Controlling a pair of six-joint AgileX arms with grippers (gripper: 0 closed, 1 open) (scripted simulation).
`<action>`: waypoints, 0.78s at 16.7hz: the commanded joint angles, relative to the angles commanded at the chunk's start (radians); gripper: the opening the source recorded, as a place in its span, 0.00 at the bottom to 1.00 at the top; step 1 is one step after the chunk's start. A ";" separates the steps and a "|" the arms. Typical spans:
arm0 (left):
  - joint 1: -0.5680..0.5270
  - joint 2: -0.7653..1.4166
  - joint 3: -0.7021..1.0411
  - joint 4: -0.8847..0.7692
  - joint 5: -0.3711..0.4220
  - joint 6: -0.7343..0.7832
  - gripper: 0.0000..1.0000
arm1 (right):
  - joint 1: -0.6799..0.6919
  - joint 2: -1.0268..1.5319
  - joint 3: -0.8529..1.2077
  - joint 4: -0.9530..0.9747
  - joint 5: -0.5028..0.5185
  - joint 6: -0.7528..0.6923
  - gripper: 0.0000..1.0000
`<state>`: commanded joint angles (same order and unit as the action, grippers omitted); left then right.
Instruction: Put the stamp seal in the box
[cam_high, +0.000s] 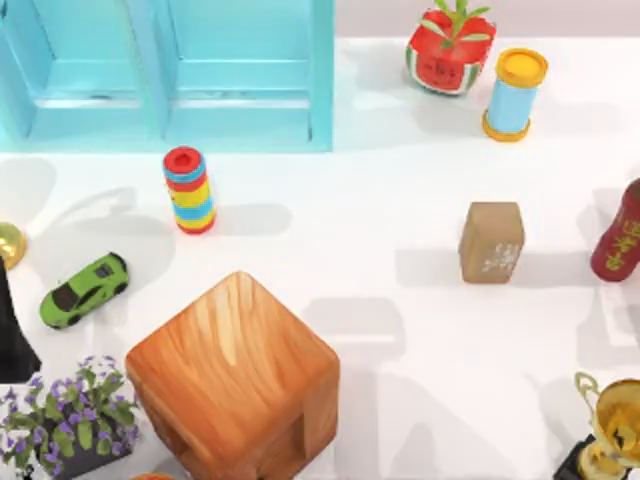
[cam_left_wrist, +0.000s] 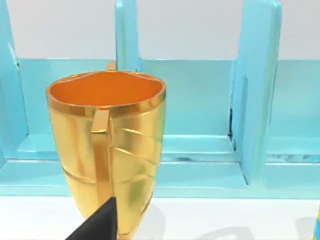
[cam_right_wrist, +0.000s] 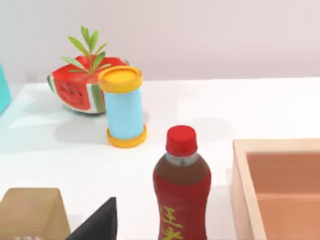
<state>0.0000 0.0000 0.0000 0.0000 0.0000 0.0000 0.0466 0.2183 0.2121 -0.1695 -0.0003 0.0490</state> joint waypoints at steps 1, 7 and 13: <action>0.000 0.000 0.000 0.000 0.000 0.000 1.00 | 0.014 0.073 0.070 -0.050 0.000 0.015 1.00; 0.000 0.000 0.000 0.000 0.000 0.000 1.00 | 0.117 0.666 0.616 -0.424 -0.001 0.123 1.00; 0.000 0.000 0.000 0.000 0.000 0.000 1.00 | 0.227 1.333 1.210 -0.825 -0.001 0.238 1.00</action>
<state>0.0000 0.0000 0.0000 0.0000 0.0000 0.0000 0.2736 1.5508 1.4226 -0.9944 -0.0017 0.2873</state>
